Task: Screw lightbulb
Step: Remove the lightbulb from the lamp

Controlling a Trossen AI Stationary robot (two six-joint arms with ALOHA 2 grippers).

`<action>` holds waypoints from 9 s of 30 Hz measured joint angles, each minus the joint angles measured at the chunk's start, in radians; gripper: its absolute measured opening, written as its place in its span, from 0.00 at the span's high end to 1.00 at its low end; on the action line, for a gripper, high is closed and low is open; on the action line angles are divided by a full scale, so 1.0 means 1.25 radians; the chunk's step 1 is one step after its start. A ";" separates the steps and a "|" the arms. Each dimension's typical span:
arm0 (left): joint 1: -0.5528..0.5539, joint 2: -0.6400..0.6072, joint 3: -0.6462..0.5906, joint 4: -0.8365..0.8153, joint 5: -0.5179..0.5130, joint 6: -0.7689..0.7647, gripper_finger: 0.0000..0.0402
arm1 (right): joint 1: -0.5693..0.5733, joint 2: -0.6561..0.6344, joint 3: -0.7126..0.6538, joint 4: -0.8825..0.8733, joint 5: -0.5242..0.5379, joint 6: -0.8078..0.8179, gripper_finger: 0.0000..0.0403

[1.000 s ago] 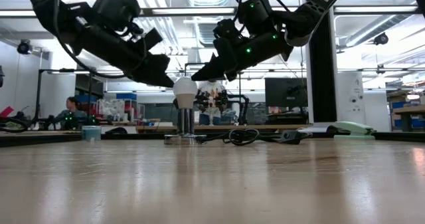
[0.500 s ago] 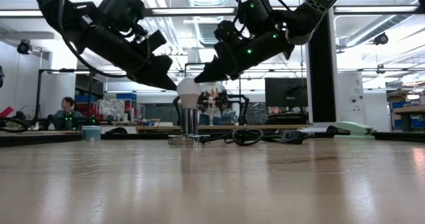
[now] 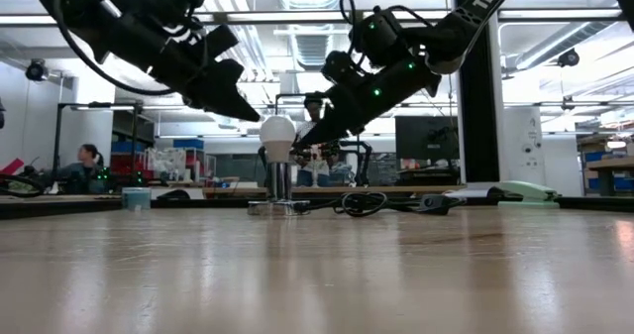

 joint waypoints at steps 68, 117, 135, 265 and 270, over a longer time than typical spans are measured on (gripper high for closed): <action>0.121 0.076 0.001 0.114 0.006 0.088 1.00 | -0.008 0.012 0.000 0.107 -0.034 0.010 0.99; 0.133 0.076 0.001 0.139 0.036 0.107 1.00 | -0.021 -0.014 0.000 0.037 0.000 0.001 0.99; 0.160 0.154 0.000 0.197 0.143 0.085 1.00 | -0.029 -0.014 0.003 0.067 0.045 0.011 0.99; 0.044 0.023 -0.066 0.170 -0.074 0.040 1.00 | -0.054 -0.132 0.004 -0.068 -0.060 0.013 0.99; 0.125 0.033 -0.052 0.173 -0.003 0.059 1.00 | -0.055 -0.132 -0.060 0.053 0.050 0.047 0.99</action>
